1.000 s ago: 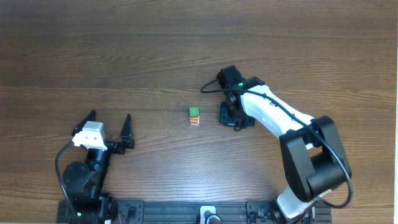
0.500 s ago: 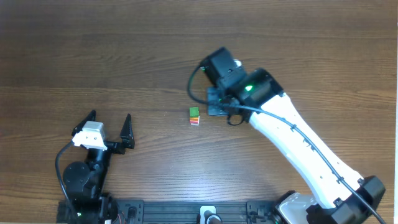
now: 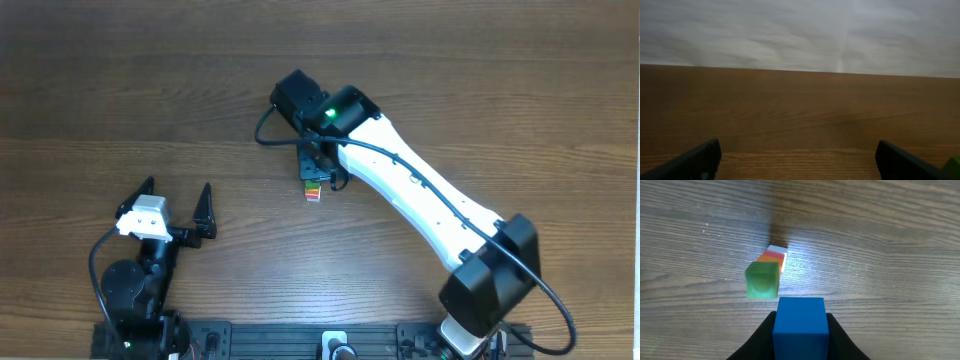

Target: Stack Cubes

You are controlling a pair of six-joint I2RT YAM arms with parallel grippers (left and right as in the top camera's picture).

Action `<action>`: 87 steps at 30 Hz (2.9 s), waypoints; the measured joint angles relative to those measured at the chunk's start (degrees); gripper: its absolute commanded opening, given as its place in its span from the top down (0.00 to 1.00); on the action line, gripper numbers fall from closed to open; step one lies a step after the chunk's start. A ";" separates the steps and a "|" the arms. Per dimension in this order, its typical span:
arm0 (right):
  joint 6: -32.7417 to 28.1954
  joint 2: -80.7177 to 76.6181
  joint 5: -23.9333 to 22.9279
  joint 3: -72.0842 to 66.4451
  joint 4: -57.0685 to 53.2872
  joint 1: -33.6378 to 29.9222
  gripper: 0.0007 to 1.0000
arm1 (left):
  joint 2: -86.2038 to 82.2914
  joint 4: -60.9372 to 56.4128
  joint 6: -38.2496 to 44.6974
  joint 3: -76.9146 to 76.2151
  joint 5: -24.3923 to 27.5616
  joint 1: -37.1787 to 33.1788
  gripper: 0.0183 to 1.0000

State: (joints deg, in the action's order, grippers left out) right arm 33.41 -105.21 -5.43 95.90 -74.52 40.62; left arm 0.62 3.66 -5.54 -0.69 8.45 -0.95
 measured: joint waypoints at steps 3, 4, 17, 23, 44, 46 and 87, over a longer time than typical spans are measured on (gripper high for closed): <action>0.37 -0.79 0.66 0.02 0.33 0.37 0.81 | 0.00 0.00 0.00 0.00 0.02 0.00 0.00; 0.50 -0.94 0.85 0.07 0.46 0.55 0.81 | 0.00 0.00 0.00 0.00 0.02 0.00 0.00; 1.11 -3.41 2.78 0.37 2.05 2.21 0.81 | 0.00 0.00 0.00 0.00 0.00 0.00 0.00; 1.09 -3.74 3.04 0.37 2.16 2.56 0.81 | 0.00 0.00 0.00 0.00 0.02 0.00 0.00; 1.07 -3.82 3.17 0.37 3.21 2.69 0.81 | 0.00 0.00 0.00 0.00 0.00 0.00 0.00; 1.09 -4.00 3.17 0.39 3.41 2.69 0.81 | 0.00 0.00 0.00 0.00 0.00 0.00 0.00; 1.27 -6.62 2.47 0.44 4.55 2.67 0.66 | 0.00 0.00 0.00 0.00 0.00 0.00 0.00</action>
State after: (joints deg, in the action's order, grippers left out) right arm 34.68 -111.83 -2.96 96.33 -69.97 43.29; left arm 0.62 3.66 -5.54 -0.69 8.45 -0.95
